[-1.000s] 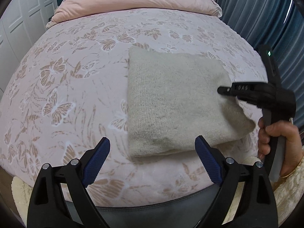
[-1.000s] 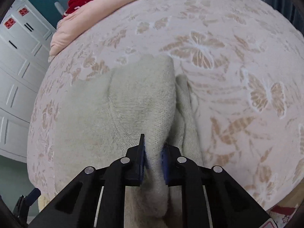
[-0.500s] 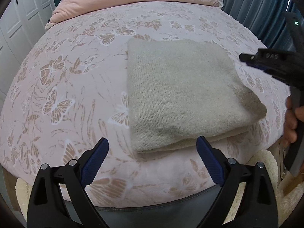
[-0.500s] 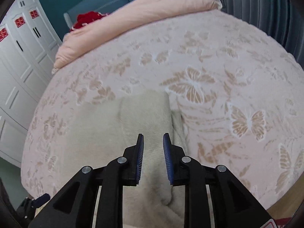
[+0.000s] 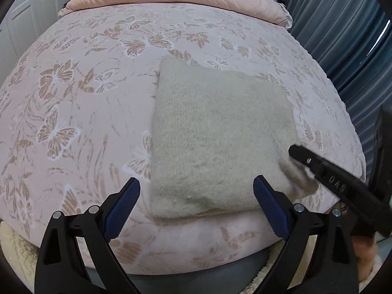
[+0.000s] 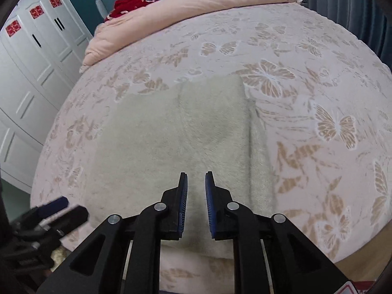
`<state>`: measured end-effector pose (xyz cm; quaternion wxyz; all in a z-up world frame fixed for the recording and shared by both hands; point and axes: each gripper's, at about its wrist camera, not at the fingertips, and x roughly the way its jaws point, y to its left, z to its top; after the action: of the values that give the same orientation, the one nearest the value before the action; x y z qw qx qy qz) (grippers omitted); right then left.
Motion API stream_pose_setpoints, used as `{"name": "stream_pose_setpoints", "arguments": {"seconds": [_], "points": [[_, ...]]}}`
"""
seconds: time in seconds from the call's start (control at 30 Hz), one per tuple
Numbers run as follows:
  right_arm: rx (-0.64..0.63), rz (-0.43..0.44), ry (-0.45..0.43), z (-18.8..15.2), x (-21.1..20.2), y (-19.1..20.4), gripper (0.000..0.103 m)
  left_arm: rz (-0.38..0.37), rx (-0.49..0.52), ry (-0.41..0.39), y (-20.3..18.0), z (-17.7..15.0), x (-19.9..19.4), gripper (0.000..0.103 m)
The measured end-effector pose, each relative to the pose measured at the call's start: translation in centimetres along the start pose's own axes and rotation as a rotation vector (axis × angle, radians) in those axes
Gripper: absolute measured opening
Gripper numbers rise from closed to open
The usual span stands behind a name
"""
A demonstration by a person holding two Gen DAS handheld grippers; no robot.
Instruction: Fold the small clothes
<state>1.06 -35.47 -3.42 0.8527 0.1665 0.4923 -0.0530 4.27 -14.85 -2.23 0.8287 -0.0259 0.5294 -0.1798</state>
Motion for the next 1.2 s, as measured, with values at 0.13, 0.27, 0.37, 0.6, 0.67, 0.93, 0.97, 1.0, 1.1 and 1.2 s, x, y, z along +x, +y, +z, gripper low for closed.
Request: {"name": "stream_pose_setpoints", "arguments": {"seconds": [0.13,0.27,0.37,0.6,0.67,0.93,0.97,1.0,1.1,1.2], "points": [[0.014,0.025,-0.002,-3.1,2.6,-1.7,0.005,0.047,0.028,0.109,-0.5,0.2,4.7,0.091],[0.090,0.086,-0.026,-1.2,-0.8,-1.4,0.017,0.031,-0.030,0.167,0.9,-0.9,6.8,0.093],[0.115,0.085,-0.049,0.8,-1.4,-2.0,0.047,-0.009,-0.068,0.152,1.2,-0.5,5.7,0.091],[0.114,0.034,0.066,5.2,4.5,-2.2,0.011,0.031,-0.028,0.126,0.8,-0.1,5.3,0.092],[0.080,0.046,-0.004,5.8,2.9,-1.4,0.010,0.033,-0.024,0.128,0.7,-0.1,5.4,0.092],[0.066,-0.010,0.064,4.3,6.0,-3.6,0.014,0.024,-0.035,0.158,0.9,-0.3,6.3,0.094],[0.083,0.008,0.052,4.4,5.1,-3.6,0.017,0.027,-0.031,0.152,0.8,-0.4,6.1,0.094],[0.108,0.026,0.030,4.4,3.9,-3.6,0.025,0.030,-0.023,0.144,0.8,-0.4,5.9,0.094],[0.155,0.035,-0.048,3.3,1.2,-4.1,0.074,-0.026,-0.038,0.108,1.4,-0.2,5.0,0.094],[0.175,0.019,-0.013,1.7,1.2,-5.3,0.079,-0.185,-0.178,0.061,3.4,0.5,4.3,0.098]]}}
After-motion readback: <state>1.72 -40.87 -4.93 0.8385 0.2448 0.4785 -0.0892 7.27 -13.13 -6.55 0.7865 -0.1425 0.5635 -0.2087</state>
